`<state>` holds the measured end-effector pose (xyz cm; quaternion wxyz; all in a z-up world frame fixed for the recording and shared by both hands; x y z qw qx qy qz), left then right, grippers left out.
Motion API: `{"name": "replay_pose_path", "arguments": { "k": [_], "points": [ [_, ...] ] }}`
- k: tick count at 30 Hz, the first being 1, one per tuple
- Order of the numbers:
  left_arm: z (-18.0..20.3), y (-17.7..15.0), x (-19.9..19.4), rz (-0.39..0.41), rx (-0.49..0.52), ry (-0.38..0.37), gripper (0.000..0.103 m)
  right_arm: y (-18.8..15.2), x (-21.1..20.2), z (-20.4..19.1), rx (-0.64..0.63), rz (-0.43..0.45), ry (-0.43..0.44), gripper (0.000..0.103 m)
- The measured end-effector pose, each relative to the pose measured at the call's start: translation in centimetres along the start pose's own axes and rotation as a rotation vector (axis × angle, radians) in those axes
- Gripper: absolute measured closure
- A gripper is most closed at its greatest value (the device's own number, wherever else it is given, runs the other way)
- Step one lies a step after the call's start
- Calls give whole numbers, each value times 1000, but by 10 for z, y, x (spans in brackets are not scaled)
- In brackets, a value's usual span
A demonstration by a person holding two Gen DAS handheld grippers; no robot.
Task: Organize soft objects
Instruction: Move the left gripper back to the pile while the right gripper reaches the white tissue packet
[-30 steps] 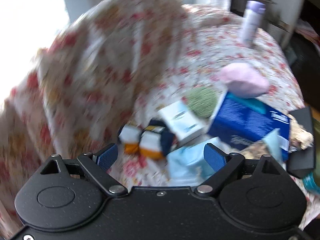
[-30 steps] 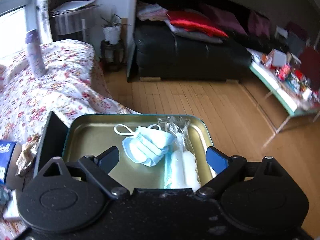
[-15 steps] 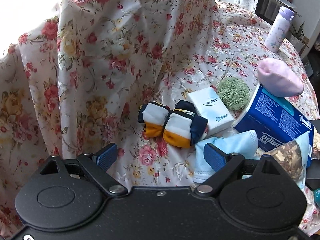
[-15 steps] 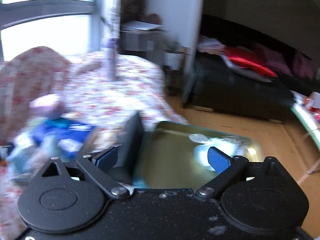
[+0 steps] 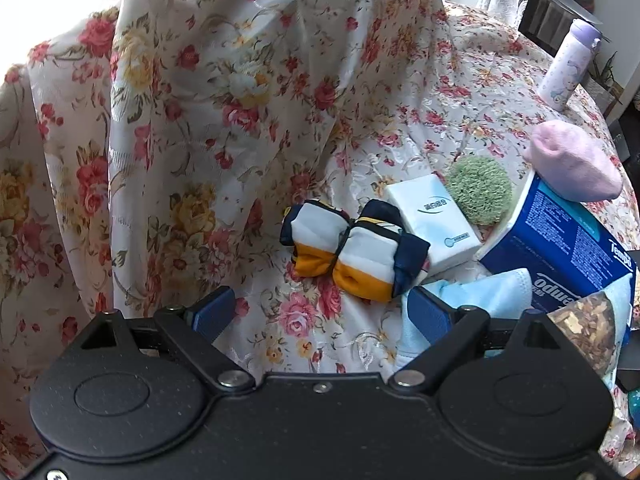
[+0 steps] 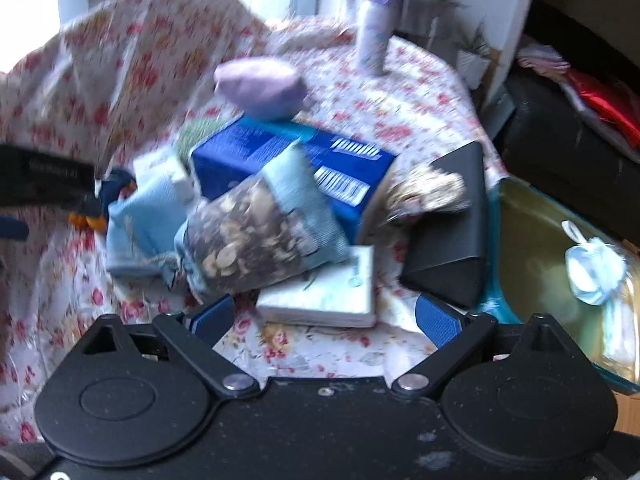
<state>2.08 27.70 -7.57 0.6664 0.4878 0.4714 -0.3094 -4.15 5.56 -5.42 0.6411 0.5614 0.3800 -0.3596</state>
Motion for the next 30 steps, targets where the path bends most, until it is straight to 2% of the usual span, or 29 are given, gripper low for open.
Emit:
{"name": "replay_pose_path", "arguments": {
  "k": [8,9,11,17,21,26,30],
  "points": [
    [4,-2,0,4,24,-11,13,13,29,-9,-43,-56,-21,10],
    [5,-2,-1,6,29,-12,13,16,34,-11,-56,-64,-31,12],
    [8,-3,-1,6,37,-18,13,18,42,-14,-83,-78,-52,29],
    [16,-7,-1,2,79,-26,13,15,36,-7,-58,-134,-5,28],
    [22,-11,-1,6,119,-30,13,1,21,5,-49,-177,30,28],
    [32,-20,1,-10,183,-46,13,-20,14,20,-20,-251,42,28],
    [42,-24,-2,-5,243,-68,12,-27,19,19,-22,-267,21,28]
  ]
}}
Point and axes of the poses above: each gripper's, at about its wrist camera, not at the fingertips, and x roughly the way its jaws point, z to its right, y to its top, the point moved 2 cm from there along x, roughly the way its jaws point, and after that the axes turned 10 degrees about -z, right-handed, at the moved point
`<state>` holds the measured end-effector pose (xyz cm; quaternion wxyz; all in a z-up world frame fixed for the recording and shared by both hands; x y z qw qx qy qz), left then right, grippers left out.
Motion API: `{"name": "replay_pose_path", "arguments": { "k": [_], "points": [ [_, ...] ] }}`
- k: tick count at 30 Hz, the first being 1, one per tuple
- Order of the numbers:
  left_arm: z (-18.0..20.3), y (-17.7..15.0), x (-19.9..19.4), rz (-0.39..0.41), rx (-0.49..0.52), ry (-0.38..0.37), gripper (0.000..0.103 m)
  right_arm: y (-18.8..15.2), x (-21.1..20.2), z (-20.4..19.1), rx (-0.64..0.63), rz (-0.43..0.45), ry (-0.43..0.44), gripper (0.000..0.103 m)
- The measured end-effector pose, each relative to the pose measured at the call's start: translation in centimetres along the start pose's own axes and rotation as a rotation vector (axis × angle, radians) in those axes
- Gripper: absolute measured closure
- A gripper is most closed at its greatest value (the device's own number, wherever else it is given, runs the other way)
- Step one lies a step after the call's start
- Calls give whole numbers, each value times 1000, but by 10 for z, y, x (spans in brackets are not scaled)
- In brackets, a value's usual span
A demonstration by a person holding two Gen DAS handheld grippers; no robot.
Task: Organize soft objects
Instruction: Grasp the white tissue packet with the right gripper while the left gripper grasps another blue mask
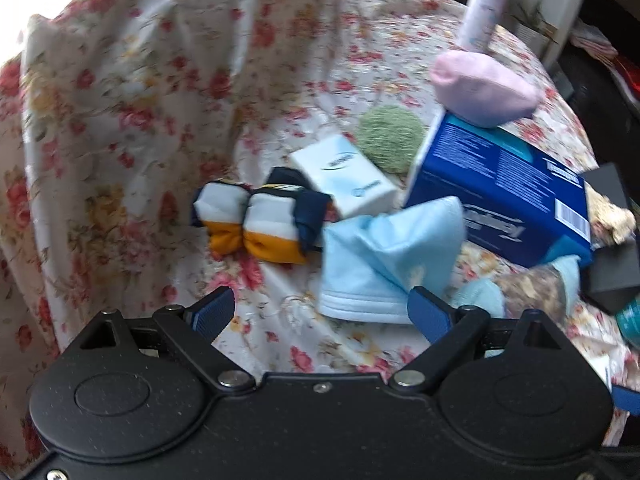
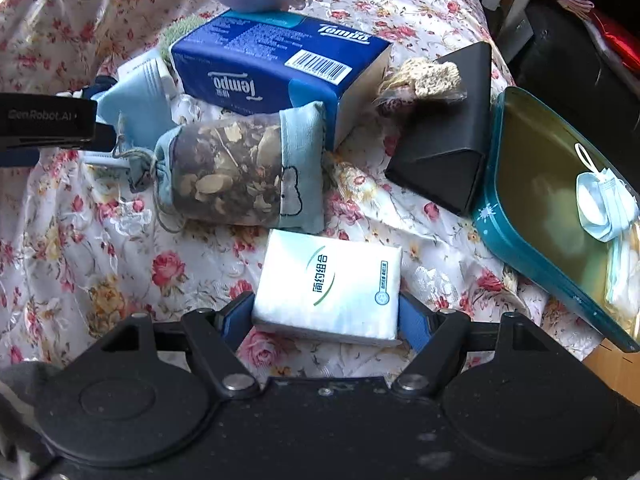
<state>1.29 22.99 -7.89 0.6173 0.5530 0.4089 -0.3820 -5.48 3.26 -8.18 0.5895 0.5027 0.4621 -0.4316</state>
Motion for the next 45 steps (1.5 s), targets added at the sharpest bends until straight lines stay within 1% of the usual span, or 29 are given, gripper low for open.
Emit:
{"name": "replay_pose_path", "arguments": {
  "k": [2,4,9,13,16,18,27,29,30,31,32,33,34,37,40,45],
  "points": [
    [3,0,-3,15,21,-3,12,0,0,-2,-8,11,1,28],
    [5,2,-4,27,31,-5,7,0,0,-4,-17,16,6,28],
    [8,8,-3,17,45,-14,7,2,5,-8,-38,-2,7,26],
    [15,15,3,-14,56,-32,7,3,12,-6,-7,-40,32,25],
    [22,19,10,-36,67,-33,5,5,14,-2,10,-47,50,23],
    [24,22,14,-50,57,-31,5,4,14,-1,14,-47,52,23],
    [28,31,32,-157,-12,-95,6,5,15,1,22,-43,69,22],
    [25,33,35,-173,-43,-118,9,5,14,2,31,-40,71,23],
    [24,34,36,-180,-56,-130,15,5,13,3,37,-37,72,24],
    [22,35,37,-188,-67,-136,29,5,13,5,43,-35,74,27],
    [21,36,38,-199,-77,-135,34,5,12,6,47,-33,81,28],
    [19,36,38,-204,-89,-134,35,5,12,7,50,-29,84,28],
    [17,37,37,-206,-101,-144,39,5,11,8,54,-22,86,28],
    [14,37,31,-203,-114,-143,47,3,5,12,59,8,101,29],
    [14,37,17,-185,-97,-133,47,0,-6,16,66,63,132,29],
    [16,40,-11,-120,-64,-120,48,-5,-24,27,95,145,190,29]
  ]
}}
Point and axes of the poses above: each gripper's, at about its wrist camera, not at the fingertips, and x roughly the way its jaws point, z to its right, y to its top, the point moved 2 cm from there along x, roughly the way its jaws point, and after that the axes turned 10 degrees about -z, right-handed, at the moved point
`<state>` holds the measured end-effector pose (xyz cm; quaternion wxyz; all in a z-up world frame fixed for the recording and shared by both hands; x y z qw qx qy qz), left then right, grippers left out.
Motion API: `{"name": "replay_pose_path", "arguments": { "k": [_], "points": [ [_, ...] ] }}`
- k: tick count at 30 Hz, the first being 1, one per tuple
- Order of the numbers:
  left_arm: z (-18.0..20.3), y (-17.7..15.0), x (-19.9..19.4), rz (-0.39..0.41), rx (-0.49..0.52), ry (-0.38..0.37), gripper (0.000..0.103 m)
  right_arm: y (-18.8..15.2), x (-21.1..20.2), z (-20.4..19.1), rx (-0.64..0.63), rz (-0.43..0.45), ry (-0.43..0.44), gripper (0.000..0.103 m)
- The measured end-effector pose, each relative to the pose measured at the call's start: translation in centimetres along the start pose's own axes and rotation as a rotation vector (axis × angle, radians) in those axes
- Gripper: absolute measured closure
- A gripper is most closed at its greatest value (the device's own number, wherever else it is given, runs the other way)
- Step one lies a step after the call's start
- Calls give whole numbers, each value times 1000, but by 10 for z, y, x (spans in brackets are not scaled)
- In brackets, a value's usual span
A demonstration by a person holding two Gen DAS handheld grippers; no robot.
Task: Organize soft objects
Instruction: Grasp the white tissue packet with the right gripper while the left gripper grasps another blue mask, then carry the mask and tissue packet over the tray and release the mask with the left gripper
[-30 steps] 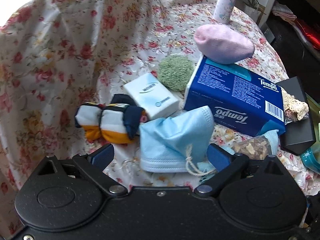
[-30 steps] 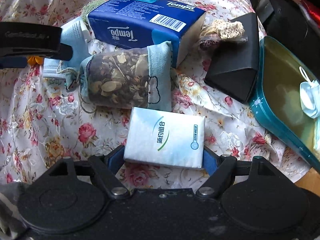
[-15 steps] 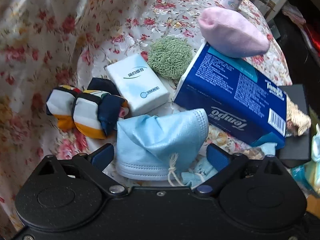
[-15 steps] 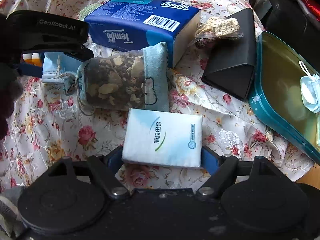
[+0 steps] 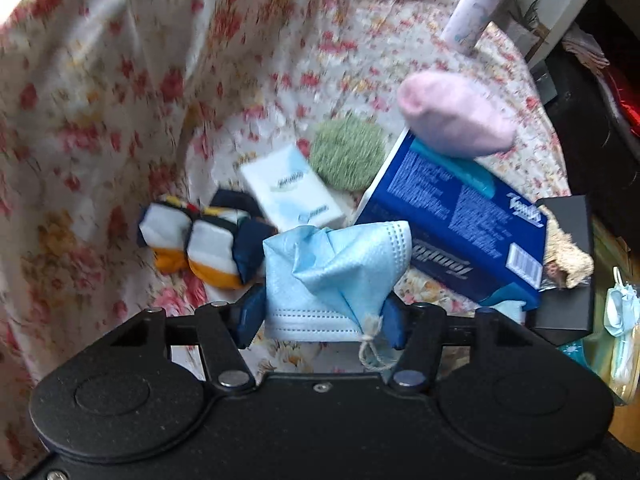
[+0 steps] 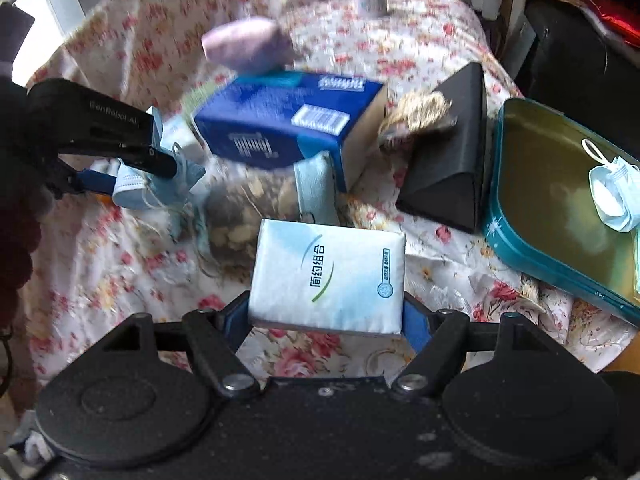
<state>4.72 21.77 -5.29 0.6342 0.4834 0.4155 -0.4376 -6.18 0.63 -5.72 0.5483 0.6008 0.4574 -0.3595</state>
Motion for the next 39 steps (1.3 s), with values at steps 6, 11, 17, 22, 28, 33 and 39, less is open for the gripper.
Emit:
{"name": "replay_pose_path", "arguments": {
  "k": [6,11,17,22,28,33,39],
  "points": [
    [13,3,-33,81,41,-24,48,-2,-22,4,24,106,26,29],
    [41,-1,-62,176,142,-37,48,0,-46,16,78,210,29,29],
    [87,-9,-87,258,300,-76,48,2,-85,51,199,361,-68,29],
    [130,-16,-101,302,410,-149,48,4,-127,95,315,505,-184,28],
    [184,-25,-101,329,522,-221,48,13,-156,158,459,578,-325,28],
    [219,-27,-88,309,573,-255,48,20,-151,201,588,581,-342,28],
    [251,-28,-60,261,603,-256,48,22,-127,217,644,483,-346,28]
  ]
}}
Point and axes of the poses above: each gripper's, at about its wrist camera, not at the fingertips, and x roughly the way its jaws point, z to its right, y to its top, the point moved 2 cm from there along x, roughly the way its jaws point, and after that the axes turned 10 degrees about -z, right-handed, at the moved point
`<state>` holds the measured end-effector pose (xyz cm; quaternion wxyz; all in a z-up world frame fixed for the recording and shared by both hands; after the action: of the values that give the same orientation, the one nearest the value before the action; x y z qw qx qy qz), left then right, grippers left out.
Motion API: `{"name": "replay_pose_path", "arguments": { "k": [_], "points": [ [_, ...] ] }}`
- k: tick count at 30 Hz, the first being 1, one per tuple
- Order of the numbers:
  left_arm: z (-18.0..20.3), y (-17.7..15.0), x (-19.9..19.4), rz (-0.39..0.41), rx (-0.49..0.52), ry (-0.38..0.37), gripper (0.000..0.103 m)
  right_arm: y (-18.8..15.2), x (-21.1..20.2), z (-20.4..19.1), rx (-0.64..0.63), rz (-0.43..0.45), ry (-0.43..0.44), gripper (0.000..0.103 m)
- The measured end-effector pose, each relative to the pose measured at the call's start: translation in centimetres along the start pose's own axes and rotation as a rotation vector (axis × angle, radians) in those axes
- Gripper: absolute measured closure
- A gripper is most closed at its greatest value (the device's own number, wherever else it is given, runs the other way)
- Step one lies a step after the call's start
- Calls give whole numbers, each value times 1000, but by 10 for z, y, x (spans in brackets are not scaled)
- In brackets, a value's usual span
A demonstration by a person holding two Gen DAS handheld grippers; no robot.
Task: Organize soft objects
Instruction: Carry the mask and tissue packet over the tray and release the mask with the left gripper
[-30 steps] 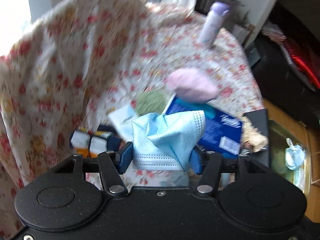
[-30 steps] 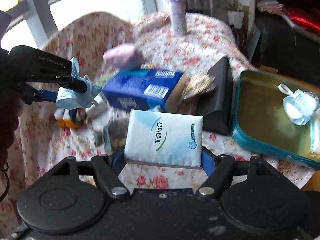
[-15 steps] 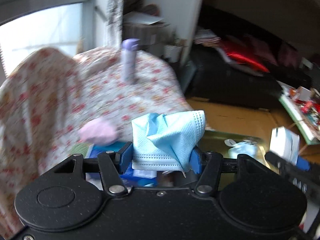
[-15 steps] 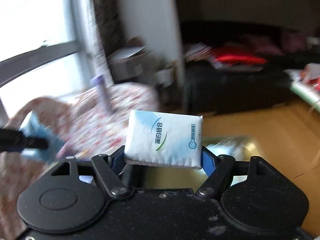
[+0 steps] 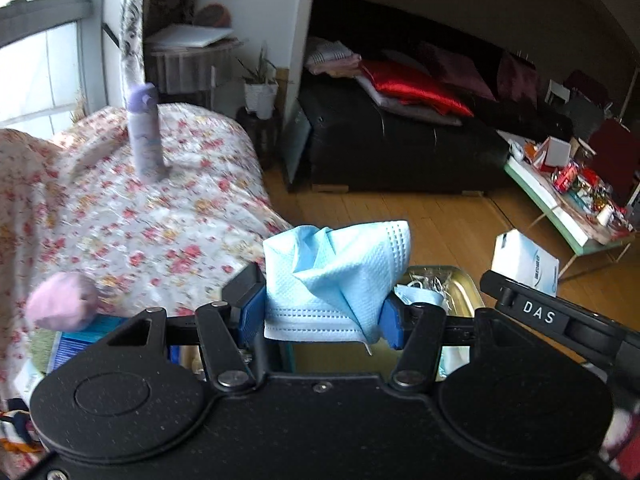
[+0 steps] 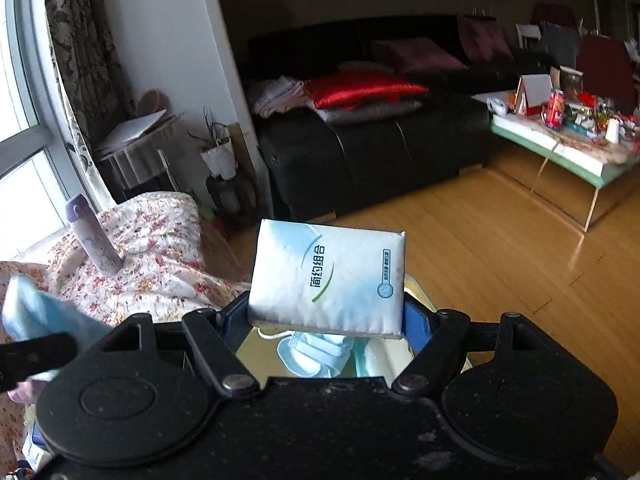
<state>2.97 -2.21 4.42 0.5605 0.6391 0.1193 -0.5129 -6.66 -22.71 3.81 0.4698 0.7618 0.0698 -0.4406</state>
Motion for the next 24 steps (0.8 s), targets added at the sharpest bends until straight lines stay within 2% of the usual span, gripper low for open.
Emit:
{"name": "replay_pose_path", "arguments": {
  "k": [8,18,24],
  "points": [
    [18,5,48,-92,13,28,48,-6,7,-6,-44,-26,-44,28],
    [41,12,84,-134,19,71,48,-4,8,6,-5,-84,-24,28],
    [44,12,93,-138,2,120,30,-4,13,8,18,-114,-25,28]
  ]
}}
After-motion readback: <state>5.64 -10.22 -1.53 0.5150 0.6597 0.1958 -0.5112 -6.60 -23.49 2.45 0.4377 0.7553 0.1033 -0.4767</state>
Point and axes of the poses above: each gripper's, at about its wrist camera, not at the fingertips, and x roughly the way its jaws point, z to its right, y to its top, the point moved 2 cm from there along x, roughly the way its jaws point, and after that the axes turned 10 degrees about -z, right-handed, at the moved point
